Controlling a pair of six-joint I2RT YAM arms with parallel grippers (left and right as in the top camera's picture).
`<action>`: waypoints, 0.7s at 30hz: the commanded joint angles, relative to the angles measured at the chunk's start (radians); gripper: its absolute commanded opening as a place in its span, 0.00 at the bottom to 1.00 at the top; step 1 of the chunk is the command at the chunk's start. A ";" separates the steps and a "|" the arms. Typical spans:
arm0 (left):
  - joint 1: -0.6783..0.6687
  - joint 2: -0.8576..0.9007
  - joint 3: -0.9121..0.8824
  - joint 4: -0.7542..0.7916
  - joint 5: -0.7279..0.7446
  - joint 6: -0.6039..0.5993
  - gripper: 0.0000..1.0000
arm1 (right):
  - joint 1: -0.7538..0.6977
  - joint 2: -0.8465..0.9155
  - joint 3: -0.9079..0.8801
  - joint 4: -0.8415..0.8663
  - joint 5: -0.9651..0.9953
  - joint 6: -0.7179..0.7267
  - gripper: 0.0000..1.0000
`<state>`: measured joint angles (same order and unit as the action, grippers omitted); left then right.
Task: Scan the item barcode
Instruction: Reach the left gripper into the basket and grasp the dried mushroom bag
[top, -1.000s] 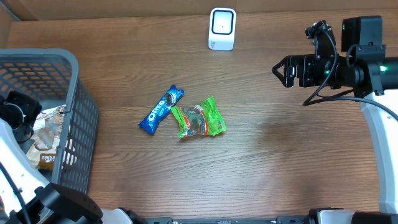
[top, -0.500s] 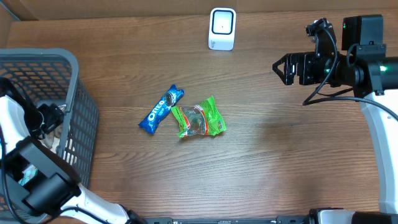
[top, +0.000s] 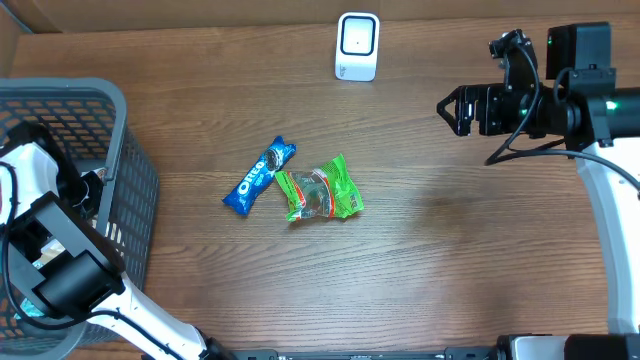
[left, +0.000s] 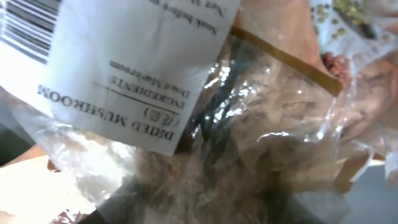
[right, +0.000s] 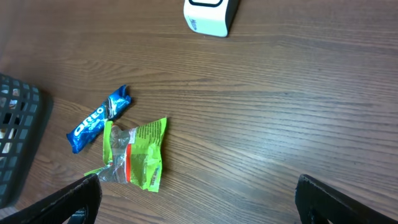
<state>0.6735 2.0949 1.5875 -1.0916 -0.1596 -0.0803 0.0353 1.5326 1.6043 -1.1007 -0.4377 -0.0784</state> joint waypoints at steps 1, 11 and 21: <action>0.004 0.074 -0.019 -0.016 -0.028 -0.021 0.34 | 0.003 0.019 0.018 -0.001 -0.001 0.004 1.00; 0.004 0.072 0.333 -0.317 0.032 -0.084 0.11 | 0.003 0.022 0.018 0.000 -0.002 0.004 1.00; -0.019 0.001 0.992 -0.598 0.353 -0.035 0.19 | 0.003 0.022 0.018 -0.001 -0.002 0.004 1.00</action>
<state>0.6735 2.1693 2.4794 -1.6848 0.0456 -0.1417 0.0353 1.5524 1.6043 -1.1027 -0.4377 -0.0780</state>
